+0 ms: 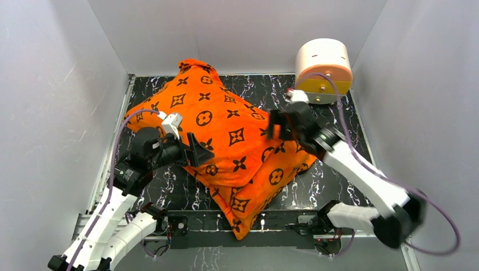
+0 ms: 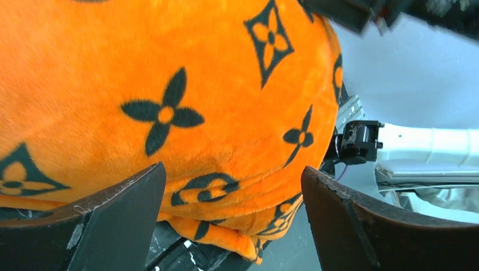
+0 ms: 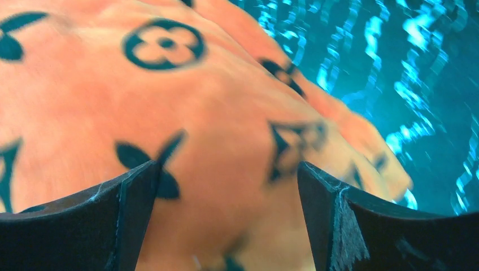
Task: Remove the pillowcase from the pillow
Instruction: Remove the pillow from the pillowcase.
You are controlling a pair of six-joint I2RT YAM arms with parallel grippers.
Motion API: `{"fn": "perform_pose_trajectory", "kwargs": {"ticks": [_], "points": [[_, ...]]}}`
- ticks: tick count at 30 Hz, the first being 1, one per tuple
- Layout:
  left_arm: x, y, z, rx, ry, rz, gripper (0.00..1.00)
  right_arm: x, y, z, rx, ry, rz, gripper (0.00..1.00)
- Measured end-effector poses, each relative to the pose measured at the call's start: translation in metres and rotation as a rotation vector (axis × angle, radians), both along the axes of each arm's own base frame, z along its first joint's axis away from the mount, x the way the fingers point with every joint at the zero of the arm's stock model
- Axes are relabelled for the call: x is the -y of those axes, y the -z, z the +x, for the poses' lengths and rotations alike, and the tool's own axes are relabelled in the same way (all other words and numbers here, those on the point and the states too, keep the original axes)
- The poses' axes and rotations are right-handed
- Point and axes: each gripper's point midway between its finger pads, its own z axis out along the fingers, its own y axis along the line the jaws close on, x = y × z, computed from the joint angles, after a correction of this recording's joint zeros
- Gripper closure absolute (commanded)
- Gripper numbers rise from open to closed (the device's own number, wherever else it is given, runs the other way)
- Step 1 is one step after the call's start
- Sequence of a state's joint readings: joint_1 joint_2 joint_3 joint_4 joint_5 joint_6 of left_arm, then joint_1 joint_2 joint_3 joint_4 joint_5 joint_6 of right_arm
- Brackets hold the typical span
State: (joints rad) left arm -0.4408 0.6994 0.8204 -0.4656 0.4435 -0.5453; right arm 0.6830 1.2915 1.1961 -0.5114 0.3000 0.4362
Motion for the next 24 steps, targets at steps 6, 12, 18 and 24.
{"fn": "perform_pose_trajectory", "kwargs": {"ticks": [6,12,18,24], "points": [[0.000,-0.021,0.014,0.061,0.012,0.052,0.13,0.081,-0.022,-0.066,0.099,0.231,0.156,0.03],[0.015,-0.022,0.024,0.034,0.106,0.072,0.22,0.098,0.001,-0.101,0.073,0.299,0.329,0.19],[0.042,-0.035,0.030,0.046,0.219,0.084,0.27,0.082,0.027,-0.111,-0.028,0.289,0.419,0.26],[0.097,-0.037,0.007,0.092,0.387,0.205,0.27,0.055,0.056,-0.096,-0.161,0.297,0.389,0.49]]}}
